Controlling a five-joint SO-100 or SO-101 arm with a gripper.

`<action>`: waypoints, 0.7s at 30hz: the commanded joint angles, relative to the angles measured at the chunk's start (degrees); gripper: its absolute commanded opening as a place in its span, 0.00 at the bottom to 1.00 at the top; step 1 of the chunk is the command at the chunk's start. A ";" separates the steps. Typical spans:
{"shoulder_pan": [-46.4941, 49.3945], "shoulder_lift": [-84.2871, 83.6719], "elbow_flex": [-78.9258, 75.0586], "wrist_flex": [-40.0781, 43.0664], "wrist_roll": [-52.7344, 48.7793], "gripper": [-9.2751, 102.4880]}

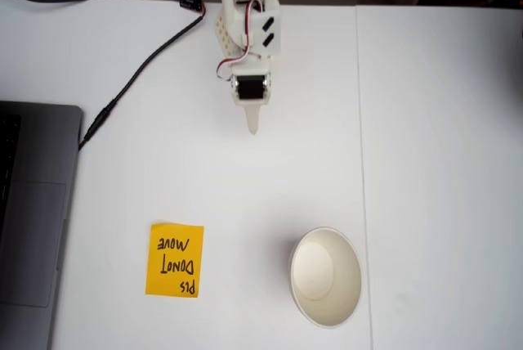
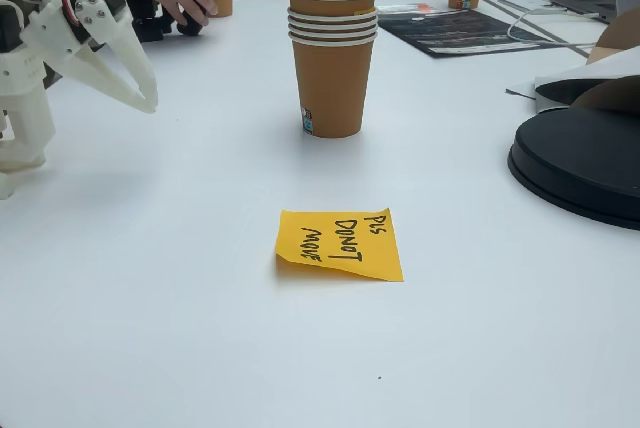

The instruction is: Pickup cup and make a pile of cup.

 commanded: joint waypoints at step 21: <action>-0.09 0.26 0.35 -1.32 -0.53 0.02</action>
